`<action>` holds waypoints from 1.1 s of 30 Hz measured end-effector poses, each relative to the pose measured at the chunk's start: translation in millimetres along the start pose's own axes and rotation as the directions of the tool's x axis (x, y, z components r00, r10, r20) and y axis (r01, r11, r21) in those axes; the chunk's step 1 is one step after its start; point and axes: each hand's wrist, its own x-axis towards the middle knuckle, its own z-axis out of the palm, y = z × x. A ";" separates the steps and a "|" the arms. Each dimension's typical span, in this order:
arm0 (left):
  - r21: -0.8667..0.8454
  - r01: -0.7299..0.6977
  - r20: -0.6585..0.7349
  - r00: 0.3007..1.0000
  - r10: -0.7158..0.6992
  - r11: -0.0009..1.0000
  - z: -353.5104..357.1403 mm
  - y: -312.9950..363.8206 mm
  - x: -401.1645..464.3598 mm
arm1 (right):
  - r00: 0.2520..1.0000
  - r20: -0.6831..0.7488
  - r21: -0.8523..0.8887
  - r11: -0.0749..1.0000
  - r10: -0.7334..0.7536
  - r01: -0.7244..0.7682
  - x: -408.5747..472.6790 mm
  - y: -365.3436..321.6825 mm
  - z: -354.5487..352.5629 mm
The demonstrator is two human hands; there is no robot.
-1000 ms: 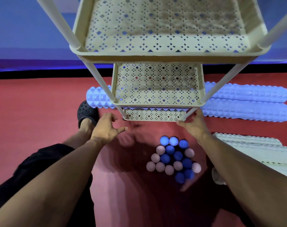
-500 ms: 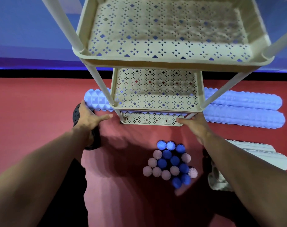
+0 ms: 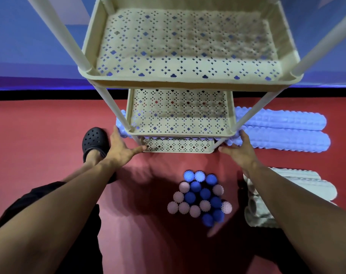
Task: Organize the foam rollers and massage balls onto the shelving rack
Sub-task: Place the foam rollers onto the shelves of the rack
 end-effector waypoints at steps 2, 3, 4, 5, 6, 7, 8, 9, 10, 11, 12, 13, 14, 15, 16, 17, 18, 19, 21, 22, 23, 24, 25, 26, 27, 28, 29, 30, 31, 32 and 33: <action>-0.009 0.023 0.004 1.000 -0.023 1.000 4.6 1.5 -3.9 | 1.000 0.000 -0.041 0.999 -0.012 0.012 -7.8 -3.3 1.6; -0.012 0.041 -0.006 0.999 -0.041 0.999 7.5 3.6 -8.4 | 1.000 0.003 -0.080 0.997 -0.013 0.013 -9.9 1.0 0.8; -0.010 0.061 -0.012 0.998 -0.061 0.998 11.8 4.8 -14.1 | 1.000 -0.004 -0.118 0.993 -0.004 0.004 -15.6 4.3 -0.7; -0.005 0.087 -0.015 0.996 -0.087 0.996 17.6 6.9 -22.8 | 1.000 -0.017 -0.157 0.987 0.013 -0.016 -22.2 10.7 -2.1; 0.001 0.110 -0.012 0.994 -0.110 0.994 24.9 7.7 -31.9 | 1.000 -0.020 -0.185 0.983 0.019 -0.022 -32.4 13.8 -3.9; 0.006 0.127 -0.001 0.992 -0.127 0.992 34.2 8.6 -43.1 | 1.000 -0.018 -0.220 0.975 0.011 -0.014 -39.9 22.0 -7.8; 0.010 0.127 0.025 0.992 -0.128 0.992 44.9 11.7 -55.8 | 1.000 -0.013 -0.240 0.971 -0.003 0.000 -42.7 37.7 -15.5; 0.024 0.114 0.068 0.991 -0.115 0.993 57.4 15.0 -67.7 | 1.000 -0.009 -0.261 0.965 -0.006 0.004 -42.9 55.3 -23.6; 0.045 0.087 0.125 0.988 -0.092 0.995 71.7 19.2 -78.4 | 1.000 -0.010 -0.288 0.958 -0.002 -0.001 -53.9 56.7 -31.6; 0.067 0.056 0.186 0.980 -0.067 0.996 87.0 25.5 -87.8 | 1.000 -0.031 -0.309 0.951 0.001 -0.011 -66.8 52.1 -39.6; 0.086 0.018 0.242 0.969 -0.038 0.996 103.5 32.7 -94.8 | 0.999 -0.049 -0.327 0.945 0.007 -0.022 -75.4 51.0 -49.4; 0.099 -0.025 0.291 0.957 -0.005 0.995 120.0 41.6 -100.4 | 0.998 -0.062 -0.342 0.939 0.013 -0.034 -80.3 52.5 -61.1; 0.112 -0.059 0.332 0.943 0.018 0.992 137.0 51.6 -104.3 | 0.997 -0.075 -0.365 0.931 0.006 -0.033 -81.8 56.0 -73.7; 0.124 -0.085 0.364 0.931 0.034 0.989 153.6 63.3 -107.5 | 0.996 -0.092 -0.397 0.917 -0.001 -0.036 -80.4 60.8 -86.4; 0.131 -0.116 0.394 0.918 0.056 0.985 170.7 75.4 -108.7 | 0.994 -0.106 -0.435 0.900 -0.016 -0.032 -77.1 65.5 -99.0; 0.134 -0.152 0.422 0.903 0.083 0.979 187.9 87.0 -108.9 | 0.993 -0.116 -0.485 0.874 -0.027 -0.033 -73.9 68.3 -111.0; 0.131 -0.198 0.450 0.885 0.119 0.971 204.5 100.5 -109.2 | 0.992 -0.121 -0.554 0.832 -0.044 -0.030 -69.8 71.7 -122.0; 0.128 -0.244 0.480 0.864 0.156 0.961 220.4 113.9 -107.9 | 0.991 -0.116 -0.636 0.771 -0.064 -0.025 -64.1 75.3 -132.7; 0.156 -0.340 0.527 0.823 0.213 0.927 252.7 138.4 -100.2 | 0.992 -0.077 -0.776 0.630 -0.102 0.005 -48.6 82.8 -154.1; 0.186 -0.388 0.535 0.811 0.239 0.903 268.7 149.0 -92.5 | 0.992 -0.050 -0.818 0.575 -0.119 0.028 -39.2 86.3 -163.3; 0.216 -0.428 0.534 0.804 0.261 0.877 283.3 159.7 -84.7 | 0.992 -0.024 -0.841 0.538 -0.123 0.047 -29.8 90.7 -171.3; 0.245 -0.450 0.530 0.804 0.270 0.859 298.3 168.4 -75.3 | 0.993 -0.004 -0.856 0.513 -0.118 0.058 -20.0 95.0 -178.5; 0.268 -0.455 0.526 0.808 0.267 0.849 312.8 175.9 -66.1 | 0.994 0.014 -0.869 0.490 -0.110 0.066 -10.2 101.3 -184.6; 0.281 -0.455 0.521 0.812 0.264 0.845 327.3 181.7 -56.3 | 0.993 0.030 -0.884 0.460 -0.115 0.080 -0.7 107.9 -189.5; 0.291 -0.465 0.520 0.810 0.269 0.836 342.0 186.5 -45.7 | 0.992 0.046 -0.900 0.427 -0.118 0.093 8.2 115.4 -192.8; 0.304 -0.490 0.523 0.803 0.287 0.817 356.5 190.0 -35.0 | 0.991 0.066 -0.911 0.399 -0.116 0.107 16.2 124.1 -195.2; 0.326 -0.521 0.528 0.792 0.305 0.789 371.6 191.6 -23.1 | 0.991 0.083 -0.915 0.386 -0.108 0.119 24.2 133.7 -196.6; 0.354 -0.550 0.532 0.784 0.321 0.757 385.5 192.7 -10.8 | 0.990 0.092 -0.913 0.388 -0.103 0.125 32.5 143.5 -197.3; 0.390 -0.575 0.533 0.778 0.333 0.719 398.0 194.1 1.0 | 0.991 0.091 -0.907 0.402 -0.100 0.124 40.7 152.0 -197.8; 0.436 -0.596 0.532 0.775 0.340 0.675 409.6 195.2 12.4 | 0.992 0.083 -0.899 0.422 -0.097 0.117 48.1 158.2 -198.3; 0.486 -0.618 0.532 0.770 0.352 0.618 419.8 197.5 22.8 | 0.993 0.072 -0.891 0.441 -0.097 0.108 55.6 163.4 -198.7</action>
